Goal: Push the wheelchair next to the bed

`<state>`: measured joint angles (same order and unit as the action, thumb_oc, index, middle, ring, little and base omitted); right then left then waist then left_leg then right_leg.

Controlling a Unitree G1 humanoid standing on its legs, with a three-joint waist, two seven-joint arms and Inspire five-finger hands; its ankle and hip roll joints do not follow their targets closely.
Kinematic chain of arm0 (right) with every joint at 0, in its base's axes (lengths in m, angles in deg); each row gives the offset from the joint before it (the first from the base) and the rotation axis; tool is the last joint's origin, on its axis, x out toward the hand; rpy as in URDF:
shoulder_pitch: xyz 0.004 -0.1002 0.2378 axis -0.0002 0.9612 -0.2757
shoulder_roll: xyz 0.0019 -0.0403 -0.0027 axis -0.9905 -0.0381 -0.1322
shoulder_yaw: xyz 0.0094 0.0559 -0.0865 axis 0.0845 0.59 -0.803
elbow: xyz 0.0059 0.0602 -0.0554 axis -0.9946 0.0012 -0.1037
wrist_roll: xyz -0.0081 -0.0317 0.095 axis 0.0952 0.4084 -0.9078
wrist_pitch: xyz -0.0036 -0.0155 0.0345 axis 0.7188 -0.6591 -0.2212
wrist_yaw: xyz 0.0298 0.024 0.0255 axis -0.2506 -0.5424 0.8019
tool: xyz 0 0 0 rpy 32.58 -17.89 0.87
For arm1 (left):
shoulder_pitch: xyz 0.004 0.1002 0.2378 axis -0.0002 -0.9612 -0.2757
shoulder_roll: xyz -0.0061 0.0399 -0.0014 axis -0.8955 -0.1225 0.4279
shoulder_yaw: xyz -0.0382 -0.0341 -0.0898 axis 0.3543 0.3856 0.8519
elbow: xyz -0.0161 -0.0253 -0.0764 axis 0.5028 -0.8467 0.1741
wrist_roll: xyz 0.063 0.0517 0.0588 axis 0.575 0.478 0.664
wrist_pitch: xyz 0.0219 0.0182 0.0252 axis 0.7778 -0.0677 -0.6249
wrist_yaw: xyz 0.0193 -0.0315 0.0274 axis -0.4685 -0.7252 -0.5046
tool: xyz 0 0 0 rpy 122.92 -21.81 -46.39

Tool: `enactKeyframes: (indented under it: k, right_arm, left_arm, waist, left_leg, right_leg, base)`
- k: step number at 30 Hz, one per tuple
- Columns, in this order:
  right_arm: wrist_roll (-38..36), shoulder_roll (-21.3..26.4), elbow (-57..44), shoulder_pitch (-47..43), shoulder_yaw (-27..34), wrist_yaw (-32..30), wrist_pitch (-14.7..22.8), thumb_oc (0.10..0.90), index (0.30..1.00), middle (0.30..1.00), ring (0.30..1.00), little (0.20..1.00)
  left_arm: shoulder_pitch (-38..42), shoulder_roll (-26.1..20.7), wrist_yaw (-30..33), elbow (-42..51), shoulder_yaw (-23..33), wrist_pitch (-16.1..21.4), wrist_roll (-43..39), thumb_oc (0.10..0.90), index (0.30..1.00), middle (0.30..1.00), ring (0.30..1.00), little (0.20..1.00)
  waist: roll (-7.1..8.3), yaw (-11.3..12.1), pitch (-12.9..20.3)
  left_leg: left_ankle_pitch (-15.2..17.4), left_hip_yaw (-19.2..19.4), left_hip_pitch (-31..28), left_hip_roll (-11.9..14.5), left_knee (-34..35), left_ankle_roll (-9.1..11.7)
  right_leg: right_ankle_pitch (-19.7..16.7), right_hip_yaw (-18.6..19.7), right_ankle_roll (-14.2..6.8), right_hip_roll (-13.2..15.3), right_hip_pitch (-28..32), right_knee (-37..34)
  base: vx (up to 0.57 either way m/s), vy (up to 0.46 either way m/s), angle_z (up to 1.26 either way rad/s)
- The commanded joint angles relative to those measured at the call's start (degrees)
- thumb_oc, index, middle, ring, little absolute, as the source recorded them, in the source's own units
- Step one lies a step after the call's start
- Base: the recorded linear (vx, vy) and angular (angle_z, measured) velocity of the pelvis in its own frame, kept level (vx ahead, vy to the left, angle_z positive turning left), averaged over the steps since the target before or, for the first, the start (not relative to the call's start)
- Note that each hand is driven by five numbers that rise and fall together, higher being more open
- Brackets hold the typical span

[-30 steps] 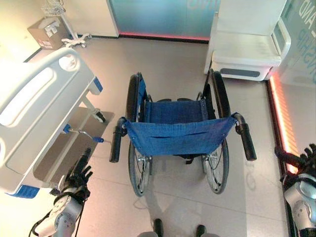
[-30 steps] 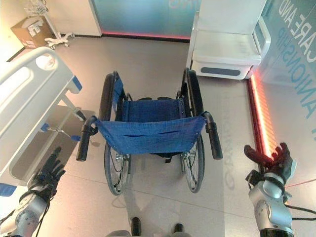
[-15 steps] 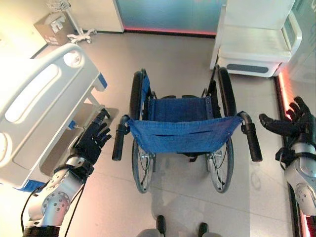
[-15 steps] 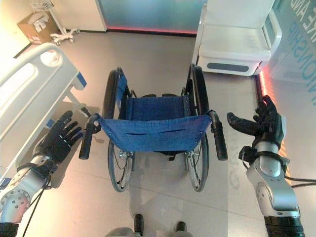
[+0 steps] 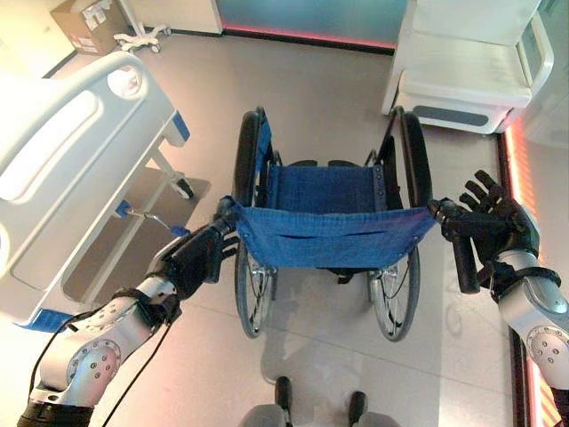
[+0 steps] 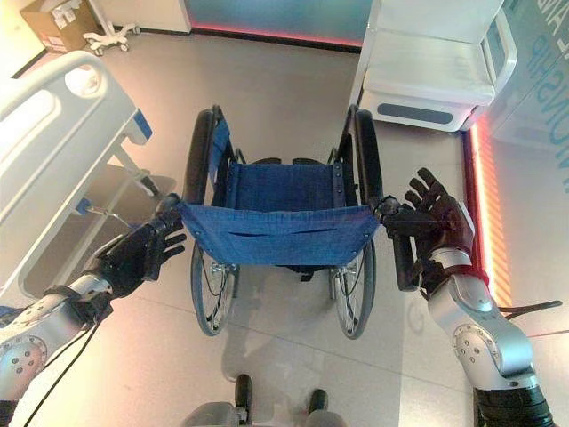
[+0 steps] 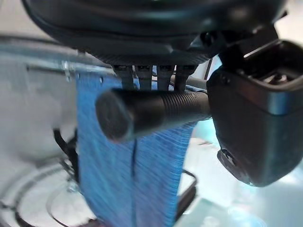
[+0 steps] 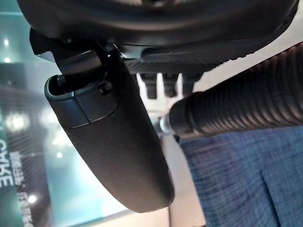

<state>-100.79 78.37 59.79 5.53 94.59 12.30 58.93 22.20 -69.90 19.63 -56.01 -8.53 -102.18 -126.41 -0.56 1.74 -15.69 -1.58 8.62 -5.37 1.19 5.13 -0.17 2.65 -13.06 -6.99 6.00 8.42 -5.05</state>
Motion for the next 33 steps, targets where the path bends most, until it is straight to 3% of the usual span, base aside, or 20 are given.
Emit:
enactKeyframes:
  k: [1, 7, 11, 20, 29, 33]
  right_arm:
    - [-1.4, 6.1, -6.0, -2.8, 1.0, 1.9, 3.7, 0.8, 0.9, 0.9, 0.9, 0.9]
    - [3.0, 8.2, -5.6, -1.6, 1.0, 0.4, 1.5, 0.8, 0.9, 0.9, 0.9, 0.9]
    - [16.1, 11.1, -5.9, 0.5, 3.2, -2.6, -0.3, 0.8, 0.9, 0.9, 0.9, 0.9]
    - [26.4, 16.8, -8.6, -0.7, 4.2, -2.8, -5.1, 0.8, 0.9, 0.9, 0.9, 0.9]
    - [20.4, 17.8, -9.0, 1.8, 4.4, 2.1, -8.0, 0.8, 0.9, 0.9, 0.9, 0.9]
    - [18.9, 17.5, -8.3, 1.4, 1.2, 3.7, -8.8, 0.8, 0.9, 0.9, 0.9, 0.9]
  left_arm:
    - [2.4, -4.7, -3.0, 3.9, 5.6, 3.1, 1.0, 0.8, 0.9, 0.9, 0.9, 0.9]
    - [1.3, -7.7, -4.4, 4.8, 6.7, 3.2, -0.1, 0.8, 0.9, 0.9, 0.9, 0.9]
    - [-0.2, -9.7, -4.3, 6.5, 7.9, 3.0, 1.0, 0.8, 0.9, 0.9, 0.9, 0.9]
    - [1.3, -11.5, -0.8, 7.1, 8.0, 1.7, -2.5, 0.8, 0.9, 0.9, 0.9, 0.9]
    - [-0.4, -11.7, -1.2, 7.6, 8.8, 2.4, -2.4, 0.8, 0.9, 0.9, 0.9, 0.9]
    - [-0.6, -11.4, -0.8, 7.5, 7.6, 3.6, -2.1, 0.8, 0.9, 0.9, 0.9, 0.9]
  waist:
    - [0.71, -0.2, 3.6]
    - [0.66, -0.2, 3.5]
    - [0.7, -0.4, 3.4]
    - [0.77, -0.6, 2.4]
    - [0.96, -0.8, 1.9]
    - [0.95, -0.6, 1.7]
  left_leg:
    - [1.5, 2.0, 0.8, 0.5, -1.4, 1.7]
    - [1.4, 2.2, 0.9, 0.5, -1.4, 1.9]
    - [1.4, 2.3, 0.8, 0.4, -1.3, 1.9]
    - [1.6, 2.3, 1.0, 0.4, -1.7, 1.9]
    - [1.6, 2.3, 1.4, 0.5, -1.9, 1.9]
    - [1.5, 2.2, 1.7, 0.5, -2.1, 1.8]
  right_leg:
    - [-4.8, 0.7, -0.4, -0.9, -3.7, 0.3]
    - [-4.9, 0.5, -0.6, -0.8, -3.8, 0.2]
    - [-4.9, 0.5, -0.9, -0.9, -3.8, 0.2]
    - [-4.8, 1.2, -1.0, -1.1, -3.9, 0.4]
    - [-4.9, 1.3, -1.2, -1.0, -4.4, 0.5]
    - [-5.0, 1.1, -1.1, -0.9, -4.5, 0.5]
  base:
    - [0.0, 0.0, 0.0]
    - [0.0, 0.0, 0.0]
    - [0.0, 0.0, 0.0]
    - [0.0, 0.0, 0.0]
    - [0.0, -0.001, 0.0]
    - [0.0, 0.0, 0.0]
